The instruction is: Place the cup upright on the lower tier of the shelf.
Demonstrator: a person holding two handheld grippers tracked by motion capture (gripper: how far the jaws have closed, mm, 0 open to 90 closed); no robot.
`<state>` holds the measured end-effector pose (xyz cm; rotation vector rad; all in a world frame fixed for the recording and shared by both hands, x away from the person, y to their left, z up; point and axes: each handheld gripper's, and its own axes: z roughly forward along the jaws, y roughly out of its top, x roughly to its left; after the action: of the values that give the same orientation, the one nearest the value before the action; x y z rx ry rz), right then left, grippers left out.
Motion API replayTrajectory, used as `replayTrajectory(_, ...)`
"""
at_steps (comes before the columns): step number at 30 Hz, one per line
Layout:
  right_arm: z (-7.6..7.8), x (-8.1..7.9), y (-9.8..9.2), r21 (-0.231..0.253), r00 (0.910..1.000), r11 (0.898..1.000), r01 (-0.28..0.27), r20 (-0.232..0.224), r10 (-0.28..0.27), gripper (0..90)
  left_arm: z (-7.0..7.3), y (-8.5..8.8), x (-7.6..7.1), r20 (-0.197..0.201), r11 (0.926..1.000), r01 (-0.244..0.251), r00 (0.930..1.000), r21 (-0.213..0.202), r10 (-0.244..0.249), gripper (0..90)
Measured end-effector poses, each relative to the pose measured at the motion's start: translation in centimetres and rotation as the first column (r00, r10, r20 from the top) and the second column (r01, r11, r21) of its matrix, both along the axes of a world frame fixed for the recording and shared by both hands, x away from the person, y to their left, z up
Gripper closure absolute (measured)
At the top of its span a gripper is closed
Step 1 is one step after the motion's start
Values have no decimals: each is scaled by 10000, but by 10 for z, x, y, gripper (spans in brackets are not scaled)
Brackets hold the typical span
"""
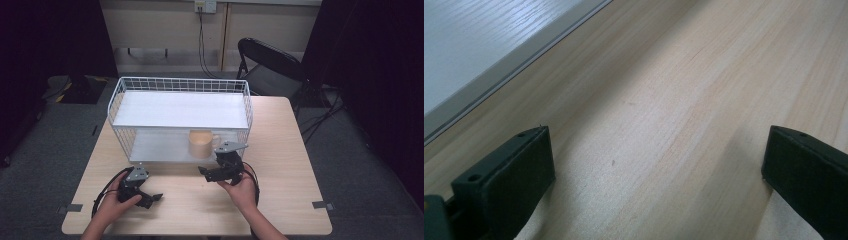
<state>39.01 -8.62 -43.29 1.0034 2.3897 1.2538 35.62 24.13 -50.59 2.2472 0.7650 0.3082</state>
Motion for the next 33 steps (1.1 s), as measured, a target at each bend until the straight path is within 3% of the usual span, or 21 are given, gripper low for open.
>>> replayTrajectory(19,-8,-17,-34,-153,9992,9992,-358,-157,355,154,0,0,0,25,10000,-7,10000,-13,7,0)
replayTrajectory(33,-26,-32,-55,-517,9975,9967,-625,-349,607,153,0,0,0,4,10000,-8,10000,-6,8,0)
